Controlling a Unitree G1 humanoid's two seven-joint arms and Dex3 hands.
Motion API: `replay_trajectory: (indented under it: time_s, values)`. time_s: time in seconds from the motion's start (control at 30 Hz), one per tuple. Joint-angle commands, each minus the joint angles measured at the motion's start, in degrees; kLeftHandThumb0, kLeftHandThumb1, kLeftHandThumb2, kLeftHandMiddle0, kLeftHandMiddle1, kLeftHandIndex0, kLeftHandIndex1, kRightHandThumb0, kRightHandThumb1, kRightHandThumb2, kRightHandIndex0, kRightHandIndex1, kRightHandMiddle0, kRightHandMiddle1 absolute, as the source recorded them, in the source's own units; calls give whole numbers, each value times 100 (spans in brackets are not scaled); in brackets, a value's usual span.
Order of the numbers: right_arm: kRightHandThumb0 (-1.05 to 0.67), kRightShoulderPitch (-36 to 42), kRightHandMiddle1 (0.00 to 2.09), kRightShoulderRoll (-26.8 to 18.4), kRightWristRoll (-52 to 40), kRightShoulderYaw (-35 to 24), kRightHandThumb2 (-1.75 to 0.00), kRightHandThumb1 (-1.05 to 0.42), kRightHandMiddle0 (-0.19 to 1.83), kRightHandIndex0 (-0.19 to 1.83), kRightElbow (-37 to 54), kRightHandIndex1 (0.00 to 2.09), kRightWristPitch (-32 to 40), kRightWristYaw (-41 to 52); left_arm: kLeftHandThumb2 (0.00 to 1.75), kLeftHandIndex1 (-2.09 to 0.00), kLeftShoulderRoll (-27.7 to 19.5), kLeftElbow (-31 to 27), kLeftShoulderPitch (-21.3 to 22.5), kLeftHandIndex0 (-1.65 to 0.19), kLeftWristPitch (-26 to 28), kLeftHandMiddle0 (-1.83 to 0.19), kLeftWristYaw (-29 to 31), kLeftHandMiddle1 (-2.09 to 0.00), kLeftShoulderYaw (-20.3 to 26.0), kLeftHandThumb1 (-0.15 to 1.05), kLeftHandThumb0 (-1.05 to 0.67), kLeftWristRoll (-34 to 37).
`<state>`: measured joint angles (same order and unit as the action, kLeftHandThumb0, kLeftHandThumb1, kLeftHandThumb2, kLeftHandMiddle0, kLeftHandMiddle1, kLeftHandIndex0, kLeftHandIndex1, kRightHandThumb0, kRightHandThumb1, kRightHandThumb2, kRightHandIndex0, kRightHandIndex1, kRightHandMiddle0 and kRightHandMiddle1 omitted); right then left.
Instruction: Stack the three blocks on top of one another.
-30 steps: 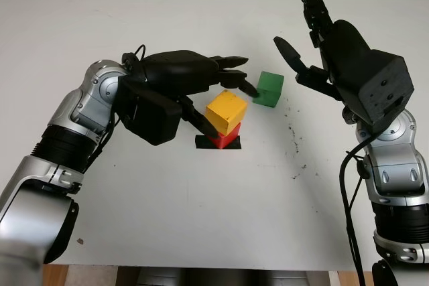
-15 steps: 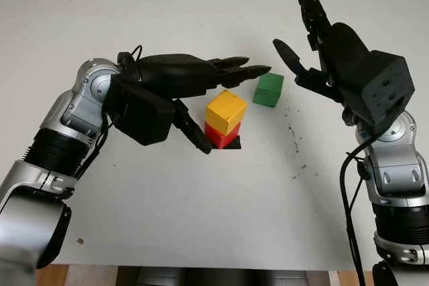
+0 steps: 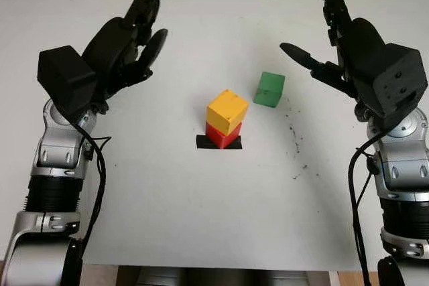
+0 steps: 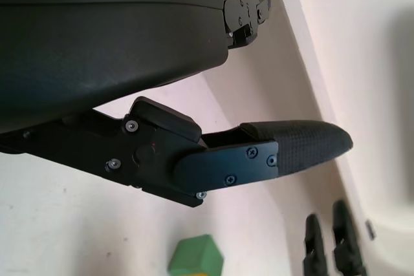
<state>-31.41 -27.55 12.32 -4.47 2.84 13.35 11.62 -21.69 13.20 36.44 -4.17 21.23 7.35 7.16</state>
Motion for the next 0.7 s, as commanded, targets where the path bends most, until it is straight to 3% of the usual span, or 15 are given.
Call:
replay_trajectory:
  time_s: [0.0, 0.17, 0.47, 0.67]
  values:
    - [-68, -98, 3, -187, 148, 77, -5, -99, -7, -12, -104, 7, -103, 11, 64, 0, 70, 62, -150, 19, -19, 19, -72, 0, 104, 105, -80, 88]
    - [-71, -263, 7, -614, 972, 575, -5, -98, 0, -5, -412, 10, -88, 114, 64, 0, 129, 451, -357, 19, 3, 19, -340, 0, -6, 105, -86, -186]
    - [-71, -428, 11, -788, 1659, 1096, -4, -93, 9, -1, -563, 10, 390, 697, 65, 0, 378, 970, -458, 19, -555, 19, -730, 0, -10, 105, -86, -338]
    - [-69, -319, 21, -713, 1847, 1216, -4, -87, 31, 27, -751, 24, 21, 392, 61, 0, 536, 925, -440, 19, -599, 19, -805, 0, 54, 105, -84, -173]
